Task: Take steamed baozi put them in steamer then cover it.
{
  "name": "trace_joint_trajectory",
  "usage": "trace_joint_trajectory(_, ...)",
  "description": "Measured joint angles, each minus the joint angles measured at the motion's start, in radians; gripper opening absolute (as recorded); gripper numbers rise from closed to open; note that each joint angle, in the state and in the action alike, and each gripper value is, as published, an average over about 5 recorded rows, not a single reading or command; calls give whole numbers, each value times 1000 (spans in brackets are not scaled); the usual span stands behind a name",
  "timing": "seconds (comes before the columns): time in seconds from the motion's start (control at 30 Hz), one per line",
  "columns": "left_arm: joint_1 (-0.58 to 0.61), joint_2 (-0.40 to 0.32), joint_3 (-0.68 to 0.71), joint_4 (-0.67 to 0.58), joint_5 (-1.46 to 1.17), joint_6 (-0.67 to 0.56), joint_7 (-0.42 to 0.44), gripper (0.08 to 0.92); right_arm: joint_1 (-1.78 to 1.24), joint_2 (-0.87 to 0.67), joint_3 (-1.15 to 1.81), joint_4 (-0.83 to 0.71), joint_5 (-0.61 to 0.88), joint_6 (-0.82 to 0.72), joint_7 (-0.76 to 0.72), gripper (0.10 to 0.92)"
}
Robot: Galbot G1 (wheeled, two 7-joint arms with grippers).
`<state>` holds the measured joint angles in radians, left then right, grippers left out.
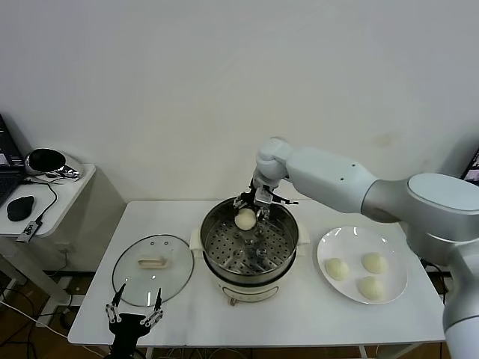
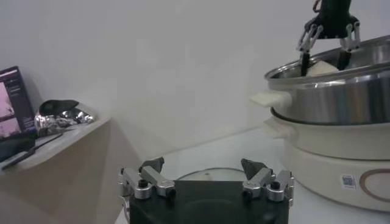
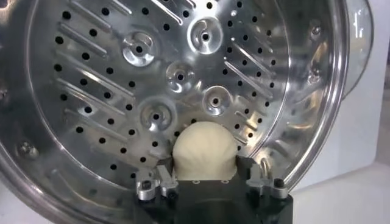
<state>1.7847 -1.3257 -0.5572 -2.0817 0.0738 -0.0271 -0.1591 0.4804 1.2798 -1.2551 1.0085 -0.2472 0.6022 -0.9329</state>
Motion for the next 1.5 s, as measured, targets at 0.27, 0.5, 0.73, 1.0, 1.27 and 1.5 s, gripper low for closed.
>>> trace_joint_trajectory(0.27, 6, 0, 4, -11, 4, 1, 0, 823, 147, -132, -77, 203, 220, -261, -60, 823)
trace_joint_trajectory(0.5, 18, 12, 6, -26, 7, 4, -1, 823, 245, -334, -116, 405, 342, -552, -79, 823)
trace_joint_trajectory(0.73, 24, 21, 13, -35, 11, 4, -2, 823, 260, -573, -124, 555, 370, -760, -86, 823)
trace_joint_trajectory(1.0, 27, 22, 18, -34, 18, 3, -2, 823, 151, -737, -77, 604, 332, -857, -96, 823)
trace_joint_trajectory(1.27, 33, 12, 8, -36, 20, 3, -2, 823, -55, -781, 58, 548, 273, -869, -105, 823)
trace_joint_trajectory(1.5, 38, 8, -4, -38, 20, 3, -2, 823, -218, -771, 169, 476, 225, -847, -116, 823)
